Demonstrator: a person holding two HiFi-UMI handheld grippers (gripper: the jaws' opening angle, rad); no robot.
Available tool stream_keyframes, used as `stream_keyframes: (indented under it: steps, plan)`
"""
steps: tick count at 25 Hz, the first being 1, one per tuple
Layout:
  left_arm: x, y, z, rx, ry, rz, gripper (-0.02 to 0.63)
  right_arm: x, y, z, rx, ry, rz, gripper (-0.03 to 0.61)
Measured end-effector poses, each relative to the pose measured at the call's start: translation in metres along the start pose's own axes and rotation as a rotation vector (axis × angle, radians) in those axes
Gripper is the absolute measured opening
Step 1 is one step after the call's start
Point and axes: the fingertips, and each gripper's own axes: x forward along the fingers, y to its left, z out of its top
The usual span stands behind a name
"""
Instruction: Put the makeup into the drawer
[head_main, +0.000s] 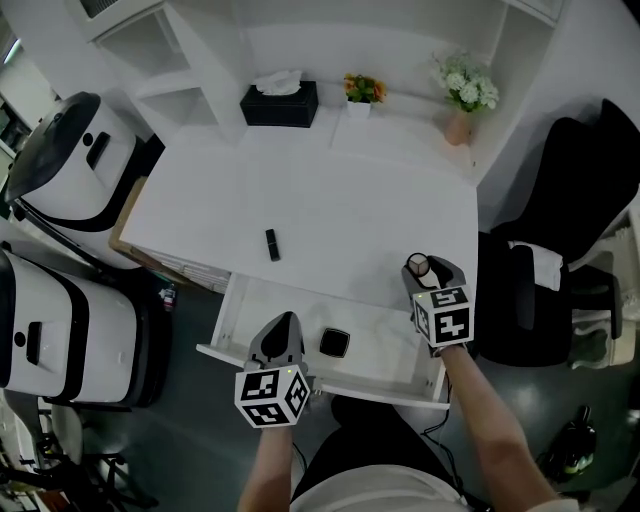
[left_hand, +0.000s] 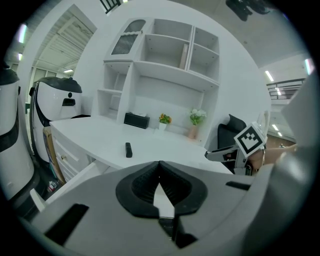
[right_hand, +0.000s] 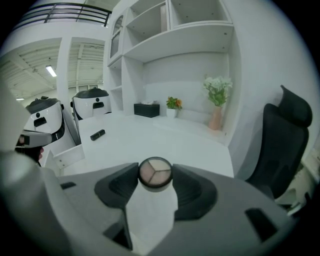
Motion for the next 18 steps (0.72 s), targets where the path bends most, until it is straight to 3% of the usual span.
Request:
stream_keyframes:
  steps: [18]
  plan:
    - [-0.045, -0.029, -0.007, 0.038, -0.042, -0.054, -0.002, -0.095, -0.018, -0.002, 0.000, -0.088, -0.093, 0.212]
